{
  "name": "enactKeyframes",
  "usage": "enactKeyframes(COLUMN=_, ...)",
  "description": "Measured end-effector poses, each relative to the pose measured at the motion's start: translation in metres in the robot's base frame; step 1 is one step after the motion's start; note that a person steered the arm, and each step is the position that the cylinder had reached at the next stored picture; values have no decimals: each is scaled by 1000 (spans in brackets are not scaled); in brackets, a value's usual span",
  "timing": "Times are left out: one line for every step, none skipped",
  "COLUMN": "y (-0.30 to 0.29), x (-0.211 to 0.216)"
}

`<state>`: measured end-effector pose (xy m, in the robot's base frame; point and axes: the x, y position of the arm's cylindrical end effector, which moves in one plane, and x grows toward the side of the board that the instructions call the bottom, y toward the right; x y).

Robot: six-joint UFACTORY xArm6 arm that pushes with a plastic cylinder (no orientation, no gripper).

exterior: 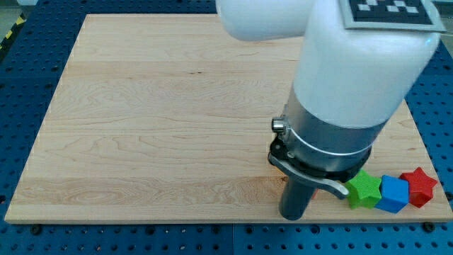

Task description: Move the blue triangle in between the yellow blocks

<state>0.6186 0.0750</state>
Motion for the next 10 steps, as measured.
enactKeyframes(y=-7, x=-2)
enactKeyframes(y=-7, x=-34)
enactKeyframes(y=-13, x=-59)
enactKeyframes(y=-33, x=-76)
enactKeyframes(y=-44, x=-80)
enactKeyframes(y=-44, x=-79)
enactKeyframes(y=-37, x=-79)
enactKeyframes(y=-7, x=-87)
enactKeyframes(y=22, x=-99)
enactKeyframes(y=43, x=-105)
